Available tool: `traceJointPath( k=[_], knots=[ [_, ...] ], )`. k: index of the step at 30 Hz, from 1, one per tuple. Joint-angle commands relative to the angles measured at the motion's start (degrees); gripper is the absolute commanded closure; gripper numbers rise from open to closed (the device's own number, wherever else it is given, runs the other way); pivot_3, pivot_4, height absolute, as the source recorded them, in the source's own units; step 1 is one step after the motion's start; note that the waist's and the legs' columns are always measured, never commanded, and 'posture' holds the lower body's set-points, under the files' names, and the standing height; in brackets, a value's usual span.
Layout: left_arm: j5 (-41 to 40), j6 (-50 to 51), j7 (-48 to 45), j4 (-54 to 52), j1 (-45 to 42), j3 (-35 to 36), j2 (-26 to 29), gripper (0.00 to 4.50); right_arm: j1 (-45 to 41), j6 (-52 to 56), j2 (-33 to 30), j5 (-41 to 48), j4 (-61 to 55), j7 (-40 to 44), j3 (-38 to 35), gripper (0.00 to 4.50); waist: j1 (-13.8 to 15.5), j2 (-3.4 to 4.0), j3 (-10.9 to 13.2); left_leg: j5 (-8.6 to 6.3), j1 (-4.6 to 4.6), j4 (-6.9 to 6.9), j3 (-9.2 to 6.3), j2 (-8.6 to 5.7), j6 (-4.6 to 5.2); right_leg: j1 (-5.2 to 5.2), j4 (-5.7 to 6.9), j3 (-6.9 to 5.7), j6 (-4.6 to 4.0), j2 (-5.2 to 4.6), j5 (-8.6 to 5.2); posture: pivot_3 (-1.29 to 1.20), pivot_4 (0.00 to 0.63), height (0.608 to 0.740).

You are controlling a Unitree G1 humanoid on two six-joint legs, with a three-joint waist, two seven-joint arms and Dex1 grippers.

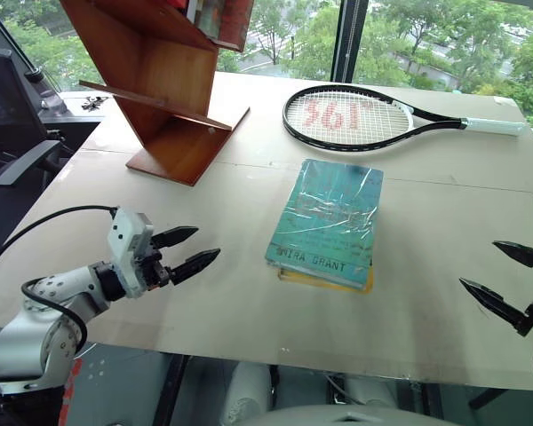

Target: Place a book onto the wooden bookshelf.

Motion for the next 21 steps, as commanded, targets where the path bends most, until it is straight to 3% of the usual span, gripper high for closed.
traceJointPath(
  k=[1,4,7,14,15,21],
  knots=[
    [-1.09,-0.8,-0.3,-1.86,-1.83,0.53,0.59,0.49,-2.83,2.0,-0.44,0.46,-2.4,-3.87,1.73,0.08,0.0,0.0,0.0,0.0,0.0,0.0,0.0,0.0,0.0,0.0,0.0,0.0,0.0,0.0,0.0,0.0,0.15,0.739],
    [-3.29,-2.37,-3.06,-3.6,-3.55,0.79,0.66,0.49,-10.28,9.7,-0.79,2.57,-5.36,-11.5,7.56,0.08,-0.57,-0.05,0.02,0.0,0.03,0.07,0.02,0.06,0.0,-0.01,0.05,0.04,-0.02,0.0,0.02,0.0,0.15,0.739],
    [-4.34,-3.57,-6.47,-6.1,-2.11,1.19,1.62,0.49,-18.52,17.06,-1.9,-1.79,-4.63,-18.3,16.85,0.98,-0.45,0.05,-0.03,0.0,0.03,0.03,0.03,0.02,0.0,-0.01,0.04,0.04,-0.04,-0.06,0.01,0.0,0.15,0.739],
    [-4.88,-4.19,-8.06,-7.35,0.27,3.33,2.63,0.49,-35.31,24.61,-1.18,-10.47,0.3,-24.32,35.52,4.3,-0.84,0.07,0.01,0.01,-0.27,-0.02,0.15,-0.02,0.0,-0.4,0.09,0.08,-0.02,0.17,0.02,0.0,0.15,0.739],
    [-4.71,-4.47,-8.13,-7.41,0.94,3.74,2.58,0.49,-37.56,25.02,-0.41,-12.05,1.34,-24.97,38.38,4.48,-0.93,0.07,0.01,0.01,-0.29,-0.01,0.15,-0.02,0.01,-0.39,0.08,0.09,-0.02,0.21,0.02,0.0,0.15,0.739],
    [-3.36,-6.41,-7.58,-7.96,3.46,4.44,2.31,0.49,-44.34,24.84,4.44,-16.33,4.36,-25.19,47.93,4.48,-1.11,0.06,0.01,0.01,-0.38,0.0,0.13,-0.01,0.01,-0.48,0.1,0.08,0.02,0.29,0.03,0.0,0.15,0.739]
  ],
)
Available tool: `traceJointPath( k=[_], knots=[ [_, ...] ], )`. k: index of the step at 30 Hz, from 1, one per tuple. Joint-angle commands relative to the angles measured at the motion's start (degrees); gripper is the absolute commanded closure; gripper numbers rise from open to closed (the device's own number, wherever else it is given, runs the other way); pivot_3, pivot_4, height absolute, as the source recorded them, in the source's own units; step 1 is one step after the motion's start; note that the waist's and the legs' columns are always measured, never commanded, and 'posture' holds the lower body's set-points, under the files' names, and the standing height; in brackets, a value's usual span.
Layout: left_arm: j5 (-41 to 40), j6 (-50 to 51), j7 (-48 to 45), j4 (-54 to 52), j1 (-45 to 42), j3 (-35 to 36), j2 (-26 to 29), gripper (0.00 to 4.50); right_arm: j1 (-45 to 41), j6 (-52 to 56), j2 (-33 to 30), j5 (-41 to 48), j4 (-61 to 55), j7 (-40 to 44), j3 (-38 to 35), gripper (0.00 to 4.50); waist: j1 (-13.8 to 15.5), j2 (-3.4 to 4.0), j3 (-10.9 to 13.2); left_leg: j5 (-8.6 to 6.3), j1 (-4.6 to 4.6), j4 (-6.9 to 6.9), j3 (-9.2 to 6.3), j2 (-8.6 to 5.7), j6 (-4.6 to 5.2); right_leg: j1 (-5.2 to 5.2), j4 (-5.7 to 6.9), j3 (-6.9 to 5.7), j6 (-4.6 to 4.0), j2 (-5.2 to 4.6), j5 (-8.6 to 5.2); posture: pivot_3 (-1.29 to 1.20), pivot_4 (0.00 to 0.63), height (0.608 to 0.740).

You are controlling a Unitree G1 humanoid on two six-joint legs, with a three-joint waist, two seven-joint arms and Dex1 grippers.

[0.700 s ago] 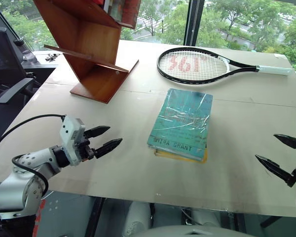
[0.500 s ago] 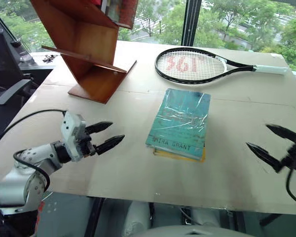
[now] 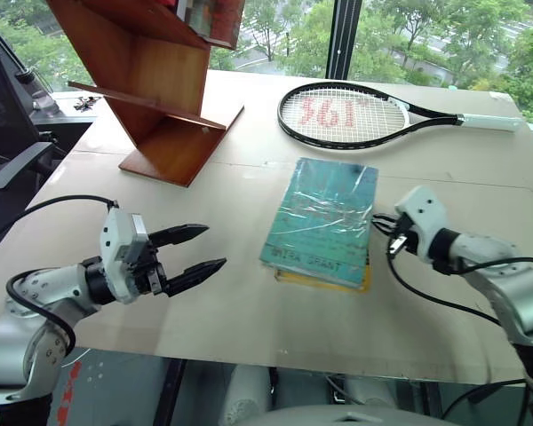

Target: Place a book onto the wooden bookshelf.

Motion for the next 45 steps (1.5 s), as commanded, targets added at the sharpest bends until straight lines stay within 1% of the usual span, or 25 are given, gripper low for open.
traceJointPath(
  k=[1,5,8,9,10,11,12,13,14,16,17,18,19,21,23,27,29,33,36,38,39,40,41,42,45],
  knots=[
    [0.58,-2.21,0.42,-1.95,1.21,2.07,0.25,0.49,-3.22,-0.51,2.85,-1.42,-0.28,-0.04,2.93,4.48,-0.13,0.0,0.0,0.0,-0.01,0.01,0.0,0.0,0.0,-0.01,0.01,0.0,0.12,0.01,0.07,0.0,0.15,0.739],
    [0.8,-2.12,1.95,-1.86,2.06,2.75,0.08,0.49,-3.95,-0.88,4.07,-2.18,0.28,0.4,3.06,4.48,-0.22,0.0,0.0,0.0,-0.01,0.02,0.02,0.02,0.0,-0.02,0.02,0.01,0.16,0.02,0.09,0.0,0.15,0.739],
    [-0.55,3.55,8.3,-0.78,-0.59,2.28,-0.08,0.49,-1.92,-5.62,2.67,-2.49,0.67,2.55,0.66,4.48,0.05,-0.01,0.0,0.0,-0.01,0.02,0.0,0.02,0.0,-0.01,0.02,-0.01,0.15,0.02,0.09,0.0,0.15,0.739],
    [-1.32,7.81,11.49,0.51,-3.17,1.17,0.37,0.49,1.1,-8.85,1.03,-0.97,0.22,5.54,-2.51,4.25,0.27,-0.01,-0.01,0.0,-0.02,0.03,-0.03,0.01,0.0,0.0,0.02,-0.02,0.16,0.02,0.09,0.0,0.15,0.739],
    [-2.18,12.06,14.17,1.92,-5.81,0.19,0.85,0.49,4.33,-12.37,-0.3,1.31,-0.56,9.41,-5.65,3.93,1.21,-0.01,-0.01,0.0,-0.02,0.03,-0.04,0.01,0.0,0.0,0.03,-0.03,0.18,0.03,0.1,0.0,0.15,0.739],
    [-3.79,18.39,16.8,3.41,-8.72,-0.77,2.02,0.49,7.44,-14.45,-0.91,4.31,-1.3,12.48,-9.25,3.39,1.15,-0.02,-0.01,0.0,-0.08,0.09,-0.18,-0.05,0.0,0.03,0.05,-0.12,0.23,0.05,0.1,0.0,0.15,0.739],
    [-6.66,24.98,18.17,6.21,-12.64,-1.54,2.98,0.49,10.6,-17.07,-0.99,7.77,-2.08,15.7,-13.13,3.2,1.15,-0.02,-0.01,0.0,-0.07,0.09,-0.16,-0.04,0.0,0.03,0.04,-0.1,0.23,0.06,0.1,0.0,0.15,0.739],
    [-9.05,31.23,19.07,10.33,-17.32,-2.47,3.35,0.49,13.72,-18.88,-1.48,9.86,-2.75,18.29,-16.53,2.88,1.47,-0.02,0.0,0.0,-0.07,0.09,-0.1,-0.02,0.0,0.02,0.05,-0.06,0.24,0.06,0.11,0.0,0.15,0.739],
    [-10.87,37.51,20.01,15.1,-22.32,-3.38,3.36,0.49,16.48,-20.71,-2.02,11.28,-3.43,20.64,-19.24,2.46,1.94,-0.03,0.0,0.01,-0.18,0.17,-0.38,-0.1,0.01,0.05,0.09,-0.22,0.29,0.09,0.09,0.0,0.15,0.739],
    [-11.12,45.62,20.23,25.47,-31.78,-6.18,2.53,0.49,20.55,-22.7,-2.57,14.47,-5.64,23.42,-23.78,1.3,1.37,-0.07,-0.02,0.01,-0.19,0.27,-0.47,-0.12,0.01,0.12,0.14,-0.31,0.32,0.23,0.09,0.0,0.15,0.739],
    [-10.9,49.11,19.32,30.95,-36.02,-7.81,1.91,0.49,22.37,-23.02,-2.82,16.12,-7.16,24.34,-25.78,0.82,1.2,-0.07,-0.03,0.01,-0.16,0.28,-0.43,-0.11,0.01,0.11,0.12,-0.25,0.32,0.25,0.09,0.0,0.15,0.739],
    [-10.51,51.62,18.25,36.2,-39.73,-9.18,1.16,0.49,23.94,-23.08,-2.91,17.44,-8.6,24.71,-27.41,0.38,0.85,-0.14,-0.01,0.02,-0.11,0.31,-0.42,-0.16,0.0,0.18,0.2,-0.21,0.33,0.24,0.09,0.0,0.15,0.739],
    [-9.87,53.21,17.2,41.31,-43.07,-10.33,0.4,0.49,25.26,-23.23,-2.7,18.4,-9.99,24.52,-28.69,0.04,0.91,-0.14,-0.01,0.01,-0.08,0.3,-0.42,-0.23,0.0,0.17,0.19,-0.17,0.33,0.27,0.09,0.0,0.15,0.739],
    [-7.33,53.13,14.14,50.71,-48.85,-13.7,-1.37,0.49,27.8,-22.76,-2.38,20.03,-12.96,23.54,-30.47,0.04,0.01,-0.18,-0.01,0.01,0.01,0.3,-0.4,-0.23,0.0,0.21,0.21,-0.08,0.33,0.34,0.09,0.0,0.15,0.739],
    [-5.45,52.55,10.89,59.26,-53.93,-15.92,-3.85,0.49,30.41,-22.08,-1.77,21.74,-16.4,21.92,-32.04,0.04,-0.24,-0.19,0.0,0.01,0.03,0.26,-0.4,-0.24,-0.01,0.21,0.23,-0.08,0.31,0.34,0.09,0.0,0.15,0.739],
    [1.31,47.13,1.4,70.32,-60.34,-24.03,-8.55,0.49,37.02,-21.99,-0.65,24.47,-23.0,19.87,-35.18,0.04,-0.02,-0.2,0.0,0.02,-0.11,0.24,-0.42,-0.28,-0.02,0.1,0.22,-0.1,0.3,0.34,0.09,0.0,0.15,0.739],
    [4.27,44.46,-3.87,75.91,-63.3,-26.8,-11.0,0.49,40.11,-22.19,0.16,25.32,-25.36,18.66,-36.79,0.04,0.13,-0.23,-0.01,0.02,-0.2,0.28,-0.42,-0.31,-0.02,0.05,0.2,-0.1,0.3,0.31,0.09,0.0,0.15,0.739],
    [8.58,39.18,-13.84,83.4,-67.55,-29.19,-15.7,0.49,45.16,-22.89,1.66,25.41,-28.32,16.67,-38.97,0.04,0.67,-0.24,-0.01,0.01,-0.33,0.36,-0.44,-0.36,-0.01,-0.01,0.19,-0.14,0.31,0.28,0.09,0.0,0.15,0.739],
    [11.2,38.65,-19.88,87.23,-69.86,-30.1,-18.19,0.49,47.82,-23.31,2.89,26.19,-30.19,15.26,-39.86,0.04,0.71,-0.25,-0.01,0.01,-0.36,0.36,-0.48,-0.36,0.0,-0.04,0.2,-0.13,0.3,0.28,0.09,0.0,0.15,0.739],
    [13.01,38.49,-22.27,88.73,-70.47,-30.76,-19.04,0.49,49.29,-23.88,3.38,26.02,-30.86,15.2,-39.94,0.04,0.81,-0.25,-0.01,0.01,-0.39,0.36,-0.51,-0.36,0.0,-0.07,0.2,-0.15,0.3,0.3,0.09,0.0,0.15,0.739],
    [13.78,38.98,-24.32,89.03,-70.61,-31.37,-19.19,1.0,49.89,-24.19,3.62,26.22,-31.13,15.17,-39.8,0.0,0.81,-0.25,-0.01,0.01,-0.4,0.35,-0.51,-0.36,0.0,-0.07,0.2,-0.14,0.3,0.29,0.09,0.0,0.15,0.739],
    [14.4,39.32,-25.59,89.21,-70.71,-31.55,-19.18,1.11,50.24,-24.48,3.87,26.46,-31.28,15.11,-39.69,0.0,0.8,-0.25,-0.01,0.01,-0.4,0.35,-0.51,-0.36,0.0,-0.07,0.19,-0.14,0.3,0.29,0.09,0.0,0.15,0.739],
    [14.62,40.21,-26.43,89.38,-70.92,-31.19,-18.89,1.42,50.37,-24.85,4.11,26.97,-31.27,15.17,-39.53,0.0,0.83,-0.25,-0.01,0.01,-0.41,0.35,-0.51,-0.36,0.0,-0.07,0.19,-0.13,0.3,0.29,0.09,0.0,0.15,0.739],
    [14.67,41.44,-27.43,89.1,-71.0,-30.95,-18.22,1.92,50.24,-25.11,4.2,27.83,-30.89,15.49,-39.41,0.0,0.83,-0.25,-0.01,0.01,-0.41,0.36,-0.51,-0.36,0.0,-0.07,0.19,-0.13,0.3,0.29,0.09,0.0,0.15,0.739],
    [14.08,45.47,-29.83,86.42,-70.35,-30.93,-15.84,2.89,49.23,-25.73,3.77,28.22,-29.06,16.55,-38.63,0.0,0.62,-0.26,0.0,0.01,-0.41,0.37,-0.53,-0.35,0.0,-0.08,0.2,-0.13,0.3,0.28,0.09,0.0,0.15,0.739]
  ],
)
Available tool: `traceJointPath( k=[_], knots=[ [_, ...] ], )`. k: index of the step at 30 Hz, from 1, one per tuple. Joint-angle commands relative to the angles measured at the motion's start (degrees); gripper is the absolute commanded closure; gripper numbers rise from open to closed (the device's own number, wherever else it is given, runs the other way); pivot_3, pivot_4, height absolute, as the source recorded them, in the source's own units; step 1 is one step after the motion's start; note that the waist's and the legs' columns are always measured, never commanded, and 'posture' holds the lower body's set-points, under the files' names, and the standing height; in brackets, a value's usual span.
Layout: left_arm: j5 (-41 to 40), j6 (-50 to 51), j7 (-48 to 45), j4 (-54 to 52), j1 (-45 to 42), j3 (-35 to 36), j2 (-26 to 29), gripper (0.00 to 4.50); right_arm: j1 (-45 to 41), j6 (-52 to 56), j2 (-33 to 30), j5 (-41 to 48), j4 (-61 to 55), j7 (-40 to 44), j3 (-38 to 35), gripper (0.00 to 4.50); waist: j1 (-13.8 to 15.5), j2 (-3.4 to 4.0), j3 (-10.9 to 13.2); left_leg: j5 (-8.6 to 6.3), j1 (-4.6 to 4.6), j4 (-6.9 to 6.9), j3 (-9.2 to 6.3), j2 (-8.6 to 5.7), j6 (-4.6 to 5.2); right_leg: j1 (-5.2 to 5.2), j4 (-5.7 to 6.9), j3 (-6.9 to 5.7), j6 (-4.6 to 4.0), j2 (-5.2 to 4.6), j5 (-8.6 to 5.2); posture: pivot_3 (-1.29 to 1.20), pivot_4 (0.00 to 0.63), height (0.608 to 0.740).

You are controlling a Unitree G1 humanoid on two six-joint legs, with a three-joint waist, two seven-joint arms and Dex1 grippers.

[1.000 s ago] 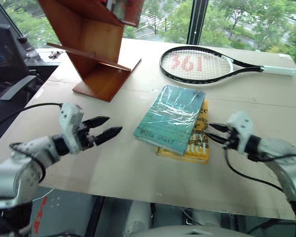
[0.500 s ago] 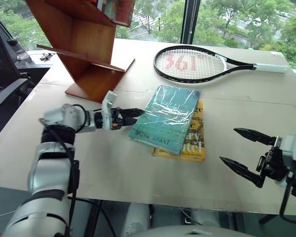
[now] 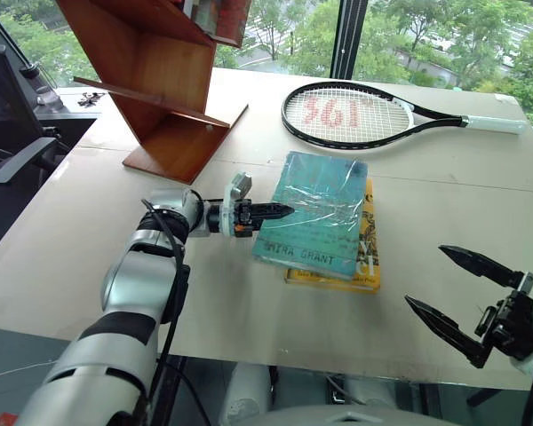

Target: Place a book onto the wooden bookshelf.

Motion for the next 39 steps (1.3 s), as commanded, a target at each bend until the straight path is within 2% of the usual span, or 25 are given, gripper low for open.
traceJointPath(
  k=[1,3,6,9,11,12,14,16,19,20,23,26,29,31,35,39],
  knots=[
    [-1.24,5.18,-3.67,-4.59,-0.57,0.5,3.54,3.34,-1.32,-1.87,-0.45,1.23,1.01,1.12,0.46,0.0,-0.25,0.0,0.0,0.0,0.01,0.0,-0.01,0.01,0.0,0.0,0.01,0.0,0.0,0.0,0.0,0.0,0.15,0.739],
    [-3.21,8.71,-3.78,-9.14,1.04,1.43,5.79,4.35,-3.4,-1.88,-0.94,0.69,2.58,1.15,1.8,0.0,-0.48,0.0,0.0,0.0,0.01,-0.01,-0.02,0.03,0.0,0.0,0.02,-0.01,-0.01,0.01,-0.01,0.0,0.15,0.739],
    [-8.03,15.62,-1.48,-20.77,4.31,5.86,9.84,4.47,-7.09,-1.91,-1.74,0.71,4.83,1.22,3.67,0.0,-0.79,0.01,0.02,0.0,0.0,0.0,-0.01,0.06,0.0,0.0,0.02,0.01,-0.01,-0.03,0.0,0.0,0.15,0.739],
    [-12.79,19.44,5.83,-37.4,7.79,14.86,11.76,4.47,-10.85,-2.32,-2.46,1.89,8.11,2.07,3.93,0.0,-0.93,0.0,0.05,0.0,-0.03,0.0,-0.01,0.31,0.0,-0.02,0.01,-0.01,-0.01,-0.05,0.0,0.0,0.15,0.739],
    [-14.31,15.16,15.14,-49.45,5.69,23.49,8.86,4.47,-15.16,-1.96,-3.27,4.02,10.96,2.16,3.74,0.0,-0.1,-0.02,0.08,0.01,-0.04,0.01,-0.01,0.32,-0.01,-0.01,0.02,-0.03,-0.01,-0.07,0.0,0.0,0.15,0.739],
    [-12.35,7.47,19.66,-56.41,5.23,24.57,7.47,4.47,-17.23,-1.88,-3.67,4.63,12.44,2.4,3.7,0.0,0.24,-0.07,0.11,0.01,-0.02,0.05,-0.02,0.29,-0.01,0.02,0.04,-0.07,0.0,-0.1,0.0,0.0,0.15,0.739],
    [-8.06,-7.77,23.41,-64.44,4.39,23.95,6.39,4.47,-20.97,-1.56,-4.48,4.68,14.86,2.71,4.43,0.0,0.56,-0.1,0.13,0.01,-0.04,0.2,-0.04,0.29,-0.01,0.07,0.05,-0.08,0.01,-0.12,0.02,0.0,0.15,0.739],
    [-1.29,-25.23,23.93,-66.6,4.56,20.91,7.83,4.47,-23.96,-1.54,-5.13,3.9,17.07,3.58,5.75,0.0,0.47,-0.06,0.1,0.02,0.0,0.22,0.01,0.21,-0.02,0.12,0.04,-0.03,0.0,-0.13,0.03,0.0,0.15,0.739],
    [15.09,-65.43,19.71,-57.1,4.31,13.95,16.39,4.47,-28.93,-2.16,-5.64,3.16,21.09,5.34,7.71,0.0,0.05,0.08,0.04,0.02,0.21,0.08,0.12,-0.04,-0.03,0.15,0.06,0.15,-0.01,-0.07,0.03,0.0,0.15,0.739],
    [17.16,-75.42,17.6,-52.29,3.57,13.3,19.07,4.47,-30.35,-2.25,-5.64,3.13,21.86,5.63,8.28,0.0,-0.04,0.15,0.03,0.03,0.33,-0.04,0.23,-0.04,-0.03,0.15,0.05,0.24,-0.02,-0.05,0.03,0.0,0.15,0.739],
    [23.12,-96.7,17.56,-34.25,-1.99,11.47,26.65,4.47,-34.45,-1.96,-5.24,3.2,22.81,5.9,10.71,0.0,-0.03,0.16,0.07,0.02,0.47,-0.18,0.33,-0.03,-0.01,0.14,0.07,0.34,-0.04,0.03,0.02,0.0,0.15,0.739],
    [32.65,-113.26,23.9,-16.13,-9.51,7.48,33.01,4.47,-37.23,-2.18,-4.69,2.57,23.87,6.59,12.97,0.0,0.1,0.1,0.09,0.01,0.23,-0.05,0.42,0.03,0.0,0.05,0.02,0.24,-0.02,0.1,0.02,0.0,0.15,0.739],
    [42.74,-121.5,32.33,-3.68,-15.83,2.0,36.93,4.47,-38.34,-2.38,-4.39,2.34,24.37,7.02,13.94,0.0,0.54,0.01,0.11,0.0,-0.08,0.04,0.46,0.01,0.01,-0.04,-0.17,0.12,0.04,0.06,0.05,0.0,0.15,0.739],
    [50.0,-121.63,39.67,2.04,-18.89,-2.41,38.29,4.47,-38.72,-2.56,-4.19,2.2,24.46,6.96,14.28,0.0,1.03,-0.02,0.12,-0.04,-0.13,0.05,0.46,-0.11,0.08,-0.01,-0.19,0.0,0.14,-0.12,0.0,0.0,0.15,0.739],
    [60.16,-119.91,51.21,7.12,-22.33,-9.43,38.74,4.47,-38.64,-2.69,-3.76,1.79,23.94,6.85,14.72,0.0,1.35,-0.3,0.23,-0.07,-0.13,0.08,0.45,-0.15,0.13,0.01,-0.15,-0.04,0.23,-0.19,0.01,0.0,0.15,0.739],
    [68.31,-117.19,62.89,9.74,-24.52,-15.88,37.87,4.47,-37.84,-2.52,-3.21,1.79,22.07,6.09,14.71,0.0,0.09,-0.32,0.25,-0.06,-0.01,0.1,0.45,-0.12,0.13,0.0,0.06,0.01,0.24,-0.18,0.02,0.0,0.15,0.739]
  ],
)
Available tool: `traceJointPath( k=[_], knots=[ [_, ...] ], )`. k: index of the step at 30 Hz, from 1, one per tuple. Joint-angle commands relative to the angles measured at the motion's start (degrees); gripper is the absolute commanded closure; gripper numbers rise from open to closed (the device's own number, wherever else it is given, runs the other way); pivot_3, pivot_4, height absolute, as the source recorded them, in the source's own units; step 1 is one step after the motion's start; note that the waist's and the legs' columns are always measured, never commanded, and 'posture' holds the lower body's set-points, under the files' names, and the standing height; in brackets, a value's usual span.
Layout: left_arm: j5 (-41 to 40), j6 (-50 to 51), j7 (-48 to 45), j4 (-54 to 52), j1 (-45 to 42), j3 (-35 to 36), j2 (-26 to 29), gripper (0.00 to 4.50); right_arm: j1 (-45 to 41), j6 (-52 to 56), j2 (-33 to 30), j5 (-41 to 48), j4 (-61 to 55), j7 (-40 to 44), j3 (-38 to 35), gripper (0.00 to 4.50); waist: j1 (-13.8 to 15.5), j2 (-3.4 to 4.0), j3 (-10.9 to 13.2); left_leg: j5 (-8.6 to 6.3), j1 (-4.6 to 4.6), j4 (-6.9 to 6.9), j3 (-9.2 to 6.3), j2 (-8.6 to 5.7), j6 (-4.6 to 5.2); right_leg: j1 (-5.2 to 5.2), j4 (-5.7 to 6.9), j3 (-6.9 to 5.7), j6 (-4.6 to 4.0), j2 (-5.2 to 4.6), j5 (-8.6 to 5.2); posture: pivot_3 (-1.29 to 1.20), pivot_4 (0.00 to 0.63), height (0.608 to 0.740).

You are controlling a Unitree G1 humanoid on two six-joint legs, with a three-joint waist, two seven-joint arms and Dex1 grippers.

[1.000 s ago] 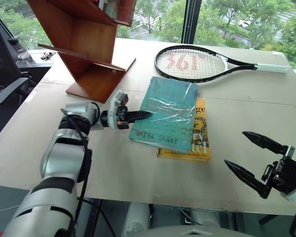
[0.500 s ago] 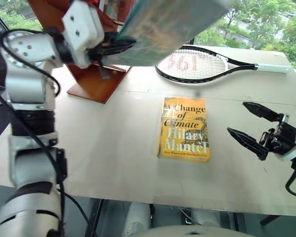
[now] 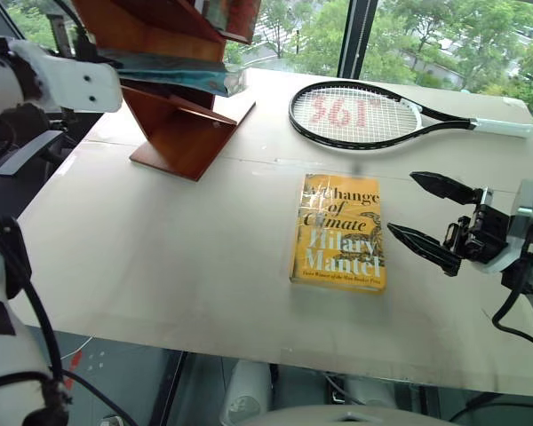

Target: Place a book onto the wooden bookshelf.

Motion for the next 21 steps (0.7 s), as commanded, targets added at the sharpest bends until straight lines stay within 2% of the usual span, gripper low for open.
traceJointPath(
  k=[1,4,7,9,10,11,16,19,21],
  knots=[
    [6.02,4.78,9.81,2.85,-3.13,-3.66,0.51,4.47,0.68,-1.05,0.2,0.5,-2.79,-0.61,-0.99,0.0,-0.67,-0.02,0.01,0.0,0.03,0.0,0.02,0.04,0.0,-0.01,0.03,0.03,0.0,0.04,0.0,0.0,0.15,0.739],
    [7.23,7.01,12.45,4.07,-4.56,-4.8,-0.69,4.47,1.53,-0.96,0.14,0.59,-3.61,-1.14,-1.39,0.0,-0.63,-0.02,0.01,0.01,0.06,0.0,-0.04,0.1,-0.02,-0.01,0.09,0.01,-0.01,0.12,0.0,0.0,0.15,0.739],
    [5.15,8.14,9.82,4.9,-4.56,-3.18,-1.02,3.41,2.15,-0.85,0.09,0.77,-4.38,-1.72,-1.81,0.0,-0.68,-0.02,0.01,0.01,0.01,0.01,0.02,0.09,-0.02,-0.03,0.06,0.03,-0.01,0.09,0.0,0.0,0.15,0.739],
    [1.77,9.13,7.21,5.11,-3.98,-0.29,-0.19,2.6,2.55,-0.86,0.1,0.67,-4.59,-1.83,-1.82,0.0,-0.74,-0.14,0.08,0.01,-0.03,0.02,0.06,0.08,-0.02,-0.04,0.03,0.03,-0.01,0.07,0.0,0.0,0.15,0.739],
    [0.63,9.39,6.4,5.09,-3.76,0.72,0.06,2.06,2.64,-0.88,0.1,0.62,-4.61,-1.86,-1.76,0.0,-0.73,-0.2,0.12,0.01,-0.06,0.02,0.06,0.08,-0.02,-0.06,0.02,0.03,-0.01,0.06,0.0,0.0,0.15,0.739],
    [-3.32,10.1,2.24,5.24,-3.02,3.98,0.58,1.78,2.65,-0.85,0.06,0.59,-4.63,-1.79,-1.52,0.0,-0.7,-0.23,0.13,0.01,-0.09,0.02,0.06,0.08,-0.03,-0.09,0.0,0.02,-0.01,0.05,0.0,0.0,0.15,0.739],
    [-18.61,10.53,-14.21,3.92,1.45,16.45,3.33,1.78,0.74,-0.78,-0.19,0.19,-3.04,-0.51,0.15,0.0,-1.31,-0.23,0.14,0.05,-0.13,0.02,0.19,0.09,-0.09,-0.22,0.02,0.07,-0.01,0.0,0.0,0.0,0.15,0.739],
    [-31.53,14.76,-29.82,1.43,6.06,26.03,3.86,1.78,-1.55,-0.63,-0.47,0.2,-0.94,0.61,0.49,0.0,-1.56,-0.22,0.13,0.03,-0.07,0.02,0.2,0.1,-0.05,-0.21,0.1,0.07,-0.02,0.0,0.01,0.0,0.15,0.739],
    [-43.12,26.46,-41.92,-5.12,11.63,33.07,2.45,1.78,-3.21,-0.24,-0.64,0.99,0.19,1.08,0.3,0.0,-1.56,-0.22,0.13,0.02,-0.04,0.08,0.18,0.15,-0.04,-0.18,0.14,0.05,-0.03,0.01,0.01,0.0,0.15,0.739]
  ],
)
